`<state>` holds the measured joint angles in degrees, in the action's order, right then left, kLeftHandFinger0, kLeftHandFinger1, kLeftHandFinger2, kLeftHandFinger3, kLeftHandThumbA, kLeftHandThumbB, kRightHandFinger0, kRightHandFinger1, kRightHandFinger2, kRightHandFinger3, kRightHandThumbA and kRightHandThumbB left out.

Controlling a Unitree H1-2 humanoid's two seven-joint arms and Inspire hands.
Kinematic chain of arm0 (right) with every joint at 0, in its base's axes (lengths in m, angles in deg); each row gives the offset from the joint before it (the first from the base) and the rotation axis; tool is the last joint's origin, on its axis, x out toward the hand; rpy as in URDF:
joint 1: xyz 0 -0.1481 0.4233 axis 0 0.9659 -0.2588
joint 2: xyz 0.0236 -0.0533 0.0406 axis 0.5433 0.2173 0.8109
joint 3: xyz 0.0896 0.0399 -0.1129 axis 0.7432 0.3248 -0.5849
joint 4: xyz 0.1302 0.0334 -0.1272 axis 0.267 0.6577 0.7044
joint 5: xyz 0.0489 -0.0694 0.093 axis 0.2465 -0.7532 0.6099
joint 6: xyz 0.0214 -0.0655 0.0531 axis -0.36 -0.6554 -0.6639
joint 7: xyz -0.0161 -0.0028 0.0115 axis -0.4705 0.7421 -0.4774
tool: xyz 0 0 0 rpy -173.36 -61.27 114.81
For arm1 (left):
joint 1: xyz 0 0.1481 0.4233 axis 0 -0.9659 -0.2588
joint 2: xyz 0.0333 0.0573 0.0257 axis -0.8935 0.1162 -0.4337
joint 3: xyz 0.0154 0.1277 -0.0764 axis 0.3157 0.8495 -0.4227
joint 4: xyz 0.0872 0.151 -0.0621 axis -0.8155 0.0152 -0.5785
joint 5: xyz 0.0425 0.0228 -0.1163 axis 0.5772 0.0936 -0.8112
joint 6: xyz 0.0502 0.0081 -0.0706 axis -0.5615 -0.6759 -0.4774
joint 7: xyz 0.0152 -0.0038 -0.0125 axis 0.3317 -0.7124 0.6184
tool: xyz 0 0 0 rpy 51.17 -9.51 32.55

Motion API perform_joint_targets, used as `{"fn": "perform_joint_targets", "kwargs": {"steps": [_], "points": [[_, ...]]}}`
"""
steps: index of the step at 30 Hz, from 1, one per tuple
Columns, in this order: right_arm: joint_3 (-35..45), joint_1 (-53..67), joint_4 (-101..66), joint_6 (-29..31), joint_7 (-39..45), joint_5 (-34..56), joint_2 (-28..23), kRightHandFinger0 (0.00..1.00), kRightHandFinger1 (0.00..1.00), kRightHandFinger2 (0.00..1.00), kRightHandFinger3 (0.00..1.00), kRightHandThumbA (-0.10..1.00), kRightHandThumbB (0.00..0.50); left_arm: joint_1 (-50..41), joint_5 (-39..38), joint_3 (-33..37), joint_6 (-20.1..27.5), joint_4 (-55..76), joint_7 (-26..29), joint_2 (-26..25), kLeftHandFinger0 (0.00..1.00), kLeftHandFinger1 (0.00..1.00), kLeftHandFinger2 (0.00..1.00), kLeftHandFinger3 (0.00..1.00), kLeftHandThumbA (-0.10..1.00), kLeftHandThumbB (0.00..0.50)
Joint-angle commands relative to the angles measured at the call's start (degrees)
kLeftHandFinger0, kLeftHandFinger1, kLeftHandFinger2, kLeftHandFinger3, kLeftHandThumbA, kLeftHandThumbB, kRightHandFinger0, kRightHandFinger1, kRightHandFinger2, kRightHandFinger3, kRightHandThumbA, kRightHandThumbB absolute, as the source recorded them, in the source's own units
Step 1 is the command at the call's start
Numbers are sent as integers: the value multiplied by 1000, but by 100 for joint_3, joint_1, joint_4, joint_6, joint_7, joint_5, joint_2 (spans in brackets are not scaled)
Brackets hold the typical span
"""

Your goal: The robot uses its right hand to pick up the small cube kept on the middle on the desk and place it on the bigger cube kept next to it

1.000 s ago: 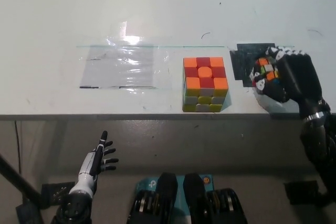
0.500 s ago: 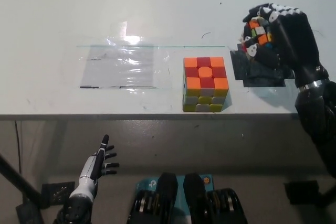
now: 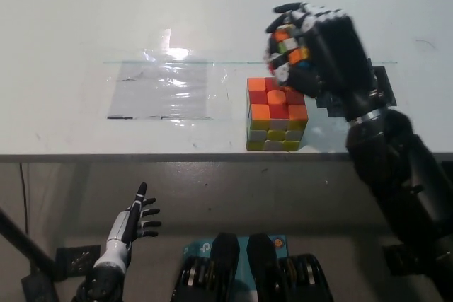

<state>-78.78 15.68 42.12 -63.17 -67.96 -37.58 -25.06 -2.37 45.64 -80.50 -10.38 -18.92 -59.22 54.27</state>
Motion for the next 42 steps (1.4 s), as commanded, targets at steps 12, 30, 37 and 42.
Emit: {"fn": "perform_joint_targets", "kwargs": {"steps": [12, 30, 37, 42], "points": [[-159, -270, 101, 191, -79, -301, 47, 0, 372, 704, 505, -100, 217, 103, -9, -23, 91, 134, 22, -43, 682, 672, 776, 808, 1000, 158], [-76, -156, 219, 425, -228, -226, -108, 0, 321, 713, 479, -100, 117, 236, -18, -34, 43, 137, 21, -65, 656, 640, 749, 787, 1000, 165], [-88, -111, 250, 415, -72, -146, -34, 1, 293, 611, 453, -100, 87, 297, 1, -9, 117, 73, 12, -78, 720, 698, 806, 820, 1000, 153], [-109, -120, 331, 468, 7, -70, 49, 0, 0, 212, 421, -100, 0, 306, 2, -5, 79, 77, 6, -80, 722, 714, 818, 831, 1000, 158]]}}
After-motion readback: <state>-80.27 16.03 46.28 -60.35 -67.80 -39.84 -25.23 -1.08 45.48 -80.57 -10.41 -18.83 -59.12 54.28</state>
